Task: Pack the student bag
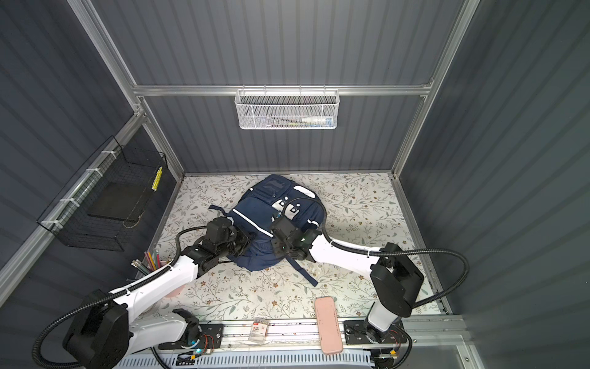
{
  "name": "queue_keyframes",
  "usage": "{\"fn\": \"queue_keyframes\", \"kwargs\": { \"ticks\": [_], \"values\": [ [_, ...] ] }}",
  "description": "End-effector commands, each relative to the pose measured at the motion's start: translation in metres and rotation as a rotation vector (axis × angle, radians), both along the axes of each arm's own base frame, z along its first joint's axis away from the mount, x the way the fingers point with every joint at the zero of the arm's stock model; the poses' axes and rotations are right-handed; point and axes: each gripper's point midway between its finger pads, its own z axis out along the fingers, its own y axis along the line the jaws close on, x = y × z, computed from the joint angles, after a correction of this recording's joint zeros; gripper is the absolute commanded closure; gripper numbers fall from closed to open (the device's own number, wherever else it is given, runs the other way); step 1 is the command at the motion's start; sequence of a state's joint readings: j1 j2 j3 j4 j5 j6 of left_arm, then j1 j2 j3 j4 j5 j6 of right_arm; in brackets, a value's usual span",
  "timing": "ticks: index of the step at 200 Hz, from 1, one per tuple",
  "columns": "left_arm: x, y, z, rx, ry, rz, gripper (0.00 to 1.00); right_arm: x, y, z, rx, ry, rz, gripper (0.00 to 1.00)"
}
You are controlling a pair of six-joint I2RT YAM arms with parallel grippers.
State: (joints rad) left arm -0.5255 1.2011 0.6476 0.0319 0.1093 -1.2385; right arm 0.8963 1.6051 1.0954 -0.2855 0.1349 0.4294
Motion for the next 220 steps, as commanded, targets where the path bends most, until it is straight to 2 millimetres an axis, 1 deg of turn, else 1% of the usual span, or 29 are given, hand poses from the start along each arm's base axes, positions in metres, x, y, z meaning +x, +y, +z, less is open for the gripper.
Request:
{"fn": "queue_keyframes", "kwargs": {
  "ticks": [1, 28, 38, 51, 70, 74, 82, 85, 95, 100, 104, 111, 114, 123, 133, 138, 150, 163, 170, 178, 183, 184, 185, 186, 187, 193, 202, 213, 220],
  "values": [
    [0.003, 0.016, 0.006, 0.061, -0.051, 0.025, 1.00, 0.019, -0.061, -0.019, -0.124, 0.021, -0.112, 1.00],
    [0.003, 0.013, 0.006, 0.063, -0.050, 0.004, 1.00, 0.047, -0.090, -0.024, -0.155, 0.034, -0.195, 1.00],
    [0.003, 0.016, 0.004, 0.073, -0.042, 0.006, 1.00, 0.055, -0.097, -0.025, -0.143, 0.053, -0.212, 1.00],
    [0.002, 0.017, 0.003, 0.069, -0.042, 0.007, 1.00, 0.058, -0.097, -0.020, -0.137, 0.044, -0.205, 1.00],
    [0.004, 0.006, 0.004, 0.045, -0.058, -0.045, 1.00, 0.049, -0.086, -0.011, -0.094, 0.040, -0.149, 1.00],
    [0.005, 0.004, 0.005, 0.044, -0.064, -0.055, 0.93, 0.046, -0.081, -0.009, -0.080, 0.037, -0.126, 1.00],
    [0.007, 0.002, 0.008, 0.049, -0.080, -0.071, 0.66, 0.040, -0.071, -0.003, -0.064, 0.023, -0.081, 0.94],
    [0.007, 0.002, 0.010, 0.053, -0.085, -0.073, 0.57, 0.038, -0.069, -0.002, -0.065, 0.018, -0.068, 0.89],
    [0.009, 0.003, 0.018, 0.067, -0.115, -0.073, 0.36, 0.033, -0.062, 0.004, -0.064, 0.007, -0.030, 0.70],
    [0.009, 0.006, 0.024, 0.075, -0.131, -0.067, 0.25, 0.030, -0.060, 0.007, -0.064, 0.007, -0.016, 0.63],
    [0.009, 0.008, 0.029, 0.082, -0.146, -0.063, 0.19, 0.029, -0.060, 0.010, -0.063, 0.001, -0.015, 0.60],
    [0.009, 0.011, 0.039, 0.089, -0.174, -0.054, 0.15, 0.029, -0.061, 0.018, -0.065, -0.024, -0.030, 0.54],
    [0.009, 0.014, 0.044, 0.091, -0.186, -0.045, 0.13, 0.026, -0.065, 0.019, -0.082, -0.022, -0.038, 0.52],
    [0.007, 0.019, 0.061, 0.093, -0.243, -0.033, 0.01, 0.025, -0.076, 0.028, -0.108, -0.054, -0.081, 0.47],
    [0.006, 0.024, 0.079, 0.116, -0.314, -0.034, 0.00, 0.024, -0.090, 0.041, -0.124, -0.085, -0.136, 0.42],
    [0.006, 0.029, 0.085, 0.152, -0.334, -0.029, 0.00, 0.024, -0.097, 0.049, -0.124, -0.109, -0.165, 0.38],
    [0.008, 0.045, 0.090, 0.295, -0.363, -0.021, 0.00, 0.025, -0.117, 0.066, -0.118, -0.173, -0.236, 0.21],
    [0.015, 0.069, 0.088, 0.545, -0.405, -0.035, 0.00, 0.030, -0.147, 0.078, -0.116, -0.254, -0.333, 0.02],
    [0.020, 0.090, 0.083, 0.718, -0.402, -0.011, 0.00, 0.034, -0.170, 0.081, -0.128, -0.292, -0.401, 0.01],
    [0.024, 0.120, 0.074, 0.912, -0.371, 0.049, 0.00, 0.042, -0.188, 0.087, -0.110, -0.358, -0.437, 0.01],
    [0.027, 0.134, 0.071, 1.001, -0.359, 0.079, 0.00, 0.044, -0.202, 0.080, -0.127, -0.376, -0.462, 0.01],
    [0.027, 0.137, 0.070, 1.019, -0.357, 0.086, 0.00, 0.047, -0.203, 0.091, -0.102, -0.408, -0.474, 0.01],
    [0.028, 0.139, 0.069, 1.033, -0.355, 0.090, 0.00, 0.047, -0.207, 0.092, -0.099, -0.418, -0.485, 0.01],
    [0.029, 0.141, 0.069, 1.042, -0.358, 0.095, 0.00, 0.045, -0.212, 0.087, -0.109, -0.414, -0.491, 0.01],
    [0.030, 0.143, 0.069, 1.056, -0.361, 0.097, 0.00, 0.047, -0.213, 0.094, -0.093, -0.434, -0.504, 0.01],
    [0.034, 0.151, 0.065, 1.098, -0.366, 0.104, 0.00, 0.049, -0.230, 0.090, -0.088, -0.475, -0.547, 0.01],
    [0.041, 0.159, 0.063, 1.115, -0.403, 0.136, 0.00, 0.049, -0.249, 0.087, -0.070, -0.531, -0.583, 0.01],
    [0.048, 0.159, 0.057, 1.124, -0.467, 0.113, 0.00, 0.049, -0.275, 0.081, -0.068, -0.593, -0.638, 0.01],
    [0.049, 0.161, 0.056, 1.159, -0.503, 0.101, 0.00, 0.047, -0.295, 0.077, -0.085, -0.613, -0.697, 0.01]
  ]
}}
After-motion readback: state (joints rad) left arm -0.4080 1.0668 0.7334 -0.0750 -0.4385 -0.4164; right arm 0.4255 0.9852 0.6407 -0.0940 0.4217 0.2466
